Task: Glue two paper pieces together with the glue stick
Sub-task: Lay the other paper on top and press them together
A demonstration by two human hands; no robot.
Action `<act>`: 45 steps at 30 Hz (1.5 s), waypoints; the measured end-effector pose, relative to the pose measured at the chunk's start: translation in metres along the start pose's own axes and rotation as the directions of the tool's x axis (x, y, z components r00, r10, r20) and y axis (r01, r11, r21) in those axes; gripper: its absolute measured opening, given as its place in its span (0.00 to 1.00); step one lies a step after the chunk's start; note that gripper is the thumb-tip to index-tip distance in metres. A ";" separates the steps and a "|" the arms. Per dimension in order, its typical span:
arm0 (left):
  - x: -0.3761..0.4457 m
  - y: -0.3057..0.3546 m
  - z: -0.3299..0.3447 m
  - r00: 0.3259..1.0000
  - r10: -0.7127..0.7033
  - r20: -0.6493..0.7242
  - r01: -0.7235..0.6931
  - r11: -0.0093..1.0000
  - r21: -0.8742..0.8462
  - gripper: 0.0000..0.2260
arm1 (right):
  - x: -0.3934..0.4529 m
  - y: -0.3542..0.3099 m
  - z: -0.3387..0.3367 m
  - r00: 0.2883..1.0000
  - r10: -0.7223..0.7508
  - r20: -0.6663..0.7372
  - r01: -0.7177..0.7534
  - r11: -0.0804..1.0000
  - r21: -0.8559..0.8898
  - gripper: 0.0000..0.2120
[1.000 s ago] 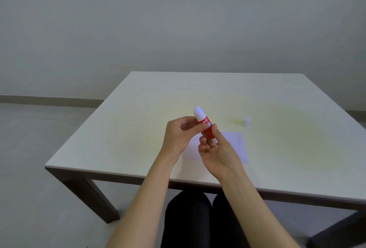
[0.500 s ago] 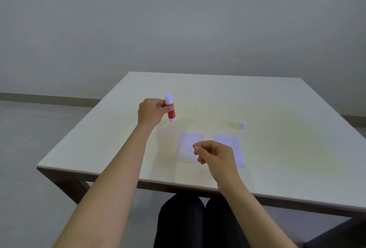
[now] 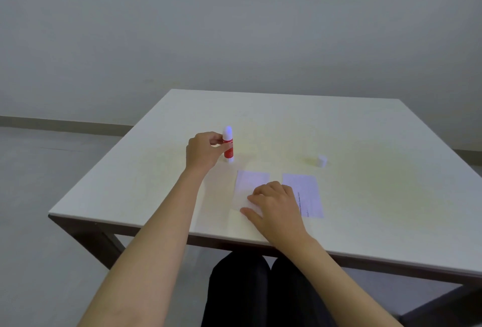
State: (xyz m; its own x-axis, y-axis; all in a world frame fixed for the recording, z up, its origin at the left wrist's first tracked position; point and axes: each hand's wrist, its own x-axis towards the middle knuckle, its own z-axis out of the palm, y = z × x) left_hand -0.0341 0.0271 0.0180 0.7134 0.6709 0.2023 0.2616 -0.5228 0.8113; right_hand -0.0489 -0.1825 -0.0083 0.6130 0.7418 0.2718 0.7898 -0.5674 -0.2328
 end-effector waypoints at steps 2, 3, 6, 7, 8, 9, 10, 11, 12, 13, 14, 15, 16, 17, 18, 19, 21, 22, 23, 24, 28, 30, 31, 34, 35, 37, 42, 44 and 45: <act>-0.001 0.000 0.001 1.000 0.015 -0.014 -0.014 1.000 0.020 0.09 | -0.006 -0.004 -0.005 0.999 -0.007 -0.037 0.002 0.993 -0.117 0.19; -0.001 0.000 0.001 1.000 0.019 -0.014 -0.019 0.999 0.029 0.12 | -0.008 -0.007 -0.007 0.999 -0.012 -0.047 0.004 0.986 -0.165 0.20; -0.003 0.000 0.001 1.000 0.026 0.018 -0.026 0.999 0.030 0.33 | -0.011 -0.014 -0.008 0.996 -0.048 -0.078 0.027 0.968 -0.251 0.18; -0.004 0.002 0.001 0.999 0.038 0.009 -0.038 0.999 0.030 0.38 | -0.011 -0.016 -0.007 0.993 -0.073 -0.088 0.047 0.961 -0.271 0.16; -0.004 0.004 0.001 0.998 0.056 -0.017 -0.055 0.998 0.038 0.42 | -0.011 -0.017 -0.006 0.990 -0.097 -0.101 0.064 0.954 -0.293 0.14; -0.005 0.006 0.000 0.996 0.074 -0.056 -0.072 0.996 0.047 0.43 | -0.010 -0.019 -0.006 0.987 -0.116 -0.114 0.075 0.947 -0.314 0.12; -0.005 0.009 -0.001 0.990 0.093 -0.103 -0.088 0.995 0.051 0.44 | -0.009 -0.020 -0.006 0.984 -0.133 -0.121 0.086 0.940 -0.330 0.10; -0.005 0.012 -0.003 0.982 0.112 -0.151 -0.105 0.993 0.050 0.43 | -0.008 -0.021 -0.006 0.981 -0.151 -0.119 0.102 0.933 -0.345 0.09; -0.006 0.014 -0.005 0.972 0.127 -0.197 -0.121 0.992 0.041 0.43 | -0.007 -0.022 -0.007 0.979 -0.172 -0.107 0.123 0.925 -0.359 0.08; -0.007 0.016 -0.007 0.962 0.137 -0.238 -0.134 0.991 0.029 0.42 | -0.006 -0.023 -0.008 0.979 -0.187 -0.085 0.143 0.916 -0.374 0.08; -0.008 0.018 -0.008 0.951 0.143 -0.273 -0.143 0.990 0.018 0.40 | -0.005 -0.025 -0.009 0.978 -0.201 -0.061 0.162 0.907 -0.387 0.09; -0.010 0.020 -0.010 0.941 0.148 -0.304 -0.154 0.988 0.005 0.38 | -0.005 -0.026 -0.009 0.976 -0.215 -0.045 0.181 0.902 -0.391 0.09; -0.013 0.022 -0.011 0.931 0.156 -0.330 -0.171 0.985 -0.016 0.35 | -0.005 -0.027 -0.009 0.973 -0.229 -0.044 0.195 0.901 -0.387 0.09; -0.016 0.025 -0.013 0.923 0.165 -0.349 -0.194 0.980 -0.052 0.31 | -0.005 -0.027 -0.009 0.972 -0.230 -0.056 0.192 0.905 -0.379 0.09; -0.020 0.027 -0.014 0.920 0.166 -0.355 -0.215 0.971 -0.105 0.27 | -0.005 -0.026 -0.010 0.972 -0.214 -0.091 0.168 0.915 -0.366 0.08; -0.025 0.030 -0.015 0.926 0.157 -0.344 -0.226 0.960 -0.168 0.21 | -0.004 -0.023 -0.012 0.970 -0.186 -0.154 0.125 0.934 -0.336 0.07; -0.035 0.036 -0.016 0.951 0.123 -0.284 -0.203 0.940 -0.274 0.10 | 0.000 -0.013 -0.020 0.938 -0.083 -0.337 0.030 0.987 -0.159 0.05; -0.040 0.038 -0.013 0.963 0.103 -0.249 -0.181 0.932 -0.315 0.06 | 0.004 -0.006 -0.026 0.914 0.025 -0.406 -0.028 1.000 -0.001 0.05; -0.047 0.041 -0.010 0.974 0.079 -0.211 -0.152 0.922 -0.357 0.04 | 0.007 0.001 -0.034 0.888 0.157 -0.433 -0.091 0.981 0.170 0.07; -0.054 0.043 -0.005 0.985 0.050 -0.166 -0.112 0.915 -0.387 0.04 | 0.009 0.009 -0.042 0.857 0.294 -0.424 -0.140 0.924 0.356 0.08; -0.078 0.053 0.014 0.969 -0.086 0.230 0.169 0.914 -0.368 0.08 | 0.009 0.031 -0.063 0.729 0.670 -0.140 -0.197 0.401 0.894 0.05; -0.088 0.061 0.025 0.868 -0.129 0.480 0.319 0.885 -0.339 0.13 | 0.007 0.036 -0.062 0.671 0.742 0.006 -0.183 0.158 0.970 0.07; -0.092 0.065 0.032 0.829 -0.136 0.543 0.365 0.866 -0.341 0.13 | 0.005 0.038 -0.061 0.651 0.756 0.066 -0.175 0.064 0.983 0.07; -0.100 0.075 0.049 0.829 -0.175 0.532 0.452 0.770 -0.451 0.08 | -0.001 0.041 -0.057 0.635 0.756 0.158 -0.142 -0.086 0.986 0.07; -0.101 0.077 0.053 0.848 -0.188 0.496 0.450 0.750 -0.484 0.06 | -0.002 0.042 -0.057 0.638 0.753 0.159 -0.129 -0.098 0.987 0.07; -0.101 0.078 0.056 0.883 -0.189 0.430 0.413 0.748 -0.520 0.06 | -0.005 0.045 -0.058 0.640 0.753 0.154 -0.129 -0.093 0.987 0.07; -0.096 0.077 0.053 0.936 -0.106 0.335 0.264 0.843 -0.469 0.06 | -0.005 0.061 -0.066 0.610 0.780 0.136 -0.246 0.024 0.969 0.14; -0.094 0.077 0.052 0.943 -0.091 0.320 0.234 0.865 -0.444 0.05 | -0.008 0.065 -0.068 0.666 0.741 0.079 -0.292 0.161 0.943 0.10; -0.092 0.077 0.052 0.946 -0.093 0.312 0.229 0.871 -0.435 0.06 | -0.010 0.067 -0.068 0.694 0.716 0.070 -0.307 0.207 0.929 0.09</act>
State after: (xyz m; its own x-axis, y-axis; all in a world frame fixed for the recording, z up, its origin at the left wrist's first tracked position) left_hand -0.0461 -0.1023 0.0333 0.8532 0.5187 -0.0552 0.1086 -0.0732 0.9914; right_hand -0.0004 -0.2521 0.0367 0.9901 0.1336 -0.0433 -0.0419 -0.0130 -0.9990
